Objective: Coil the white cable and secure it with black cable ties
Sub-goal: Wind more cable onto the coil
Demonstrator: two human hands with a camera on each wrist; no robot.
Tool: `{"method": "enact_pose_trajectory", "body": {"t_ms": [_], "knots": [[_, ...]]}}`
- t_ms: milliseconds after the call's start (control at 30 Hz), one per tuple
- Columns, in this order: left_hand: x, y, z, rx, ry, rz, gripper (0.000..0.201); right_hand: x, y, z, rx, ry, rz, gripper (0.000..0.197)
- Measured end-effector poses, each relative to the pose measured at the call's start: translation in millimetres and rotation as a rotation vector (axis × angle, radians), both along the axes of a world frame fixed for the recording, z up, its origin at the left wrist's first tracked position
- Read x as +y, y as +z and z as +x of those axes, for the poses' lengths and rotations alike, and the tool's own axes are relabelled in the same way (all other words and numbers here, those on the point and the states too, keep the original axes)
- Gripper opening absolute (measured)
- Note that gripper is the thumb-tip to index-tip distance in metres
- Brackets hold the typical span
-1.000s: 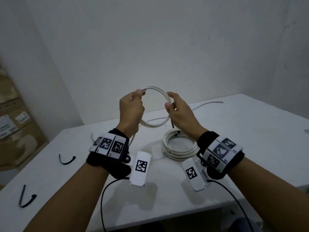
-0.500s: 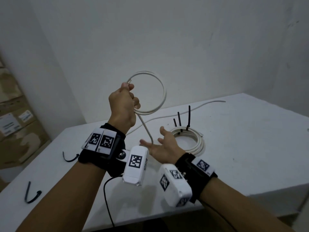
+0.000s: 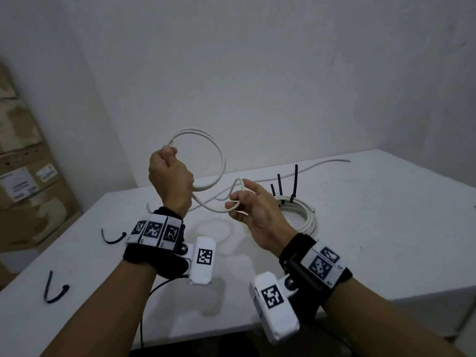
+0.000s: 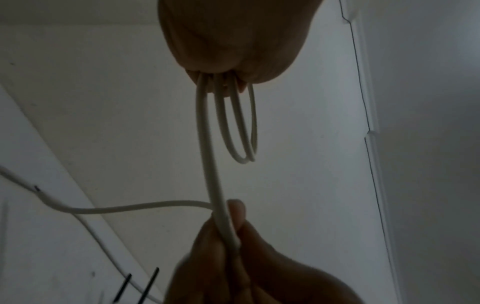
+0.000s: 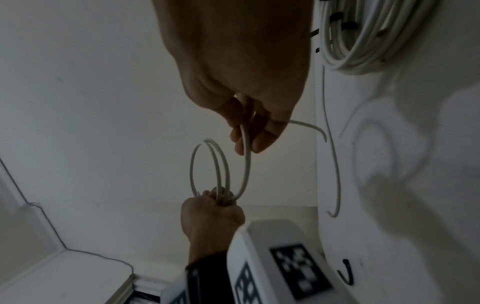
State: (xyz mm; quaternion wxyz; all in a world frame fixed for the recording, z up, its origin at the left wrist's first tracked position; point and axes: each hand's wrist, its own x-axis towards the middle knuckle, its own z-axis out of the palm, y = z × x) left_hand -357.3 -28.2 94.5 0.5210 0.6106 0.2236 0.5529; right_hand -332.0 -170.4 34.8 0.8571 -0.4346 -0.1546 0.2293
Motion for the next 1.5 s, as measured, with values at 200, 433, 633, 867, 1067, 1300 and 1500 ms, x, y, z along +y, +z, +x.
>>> {"method": "enact_pose_trajectory", "body": {"t_ms": [200, 433, 633, 867, 1067, 1300, 1500], "knots": [[3.9, -11.8, -3.1, 0.043, 0.07, 0.208, 0.03, -12.7, 0.1, -4.0, -0.11, 0.006, 0.077, 0.033], [-2.6, -20.6, -1.2, 0.092, -0.017, 0.116, 0.03, -19.2, 8.3, 5.9, -0.004, -0.009, 0.107, 0.017], [-5.0, -32.2, -1.5, 0.179, -0.126, 0.192, 0.025, -30.5, 10.6, 32.8, 0.257, -0.06, 0.097, 0.011], [-19.6, -46.3, -0.5, 0.276, -0.24, 0.379, 0.025, -30.2, 21.6, 41.1, 0.109, -0.118, -0.016, 0.007], [-21.7, -48.7, -0.4, 0.304, -0.246, 0.467, 0.024, -36.5, 24.4, 42.7, -0.158, -0.113, -0.138, 0.015], [-29.7, -50.0, 0.8, 0.299, -0.252, 0.536, 0.025, -28.6, 22.8, 40.4, -0.407, -0.322, -0.315, 0.021], [-35.0, -54.8, 2.9, 0.292, -0.262, 0.6, 0.025, -26.0, 15.7, 39.1, -0.664, -0.555, -0.536, 0.011]]}}
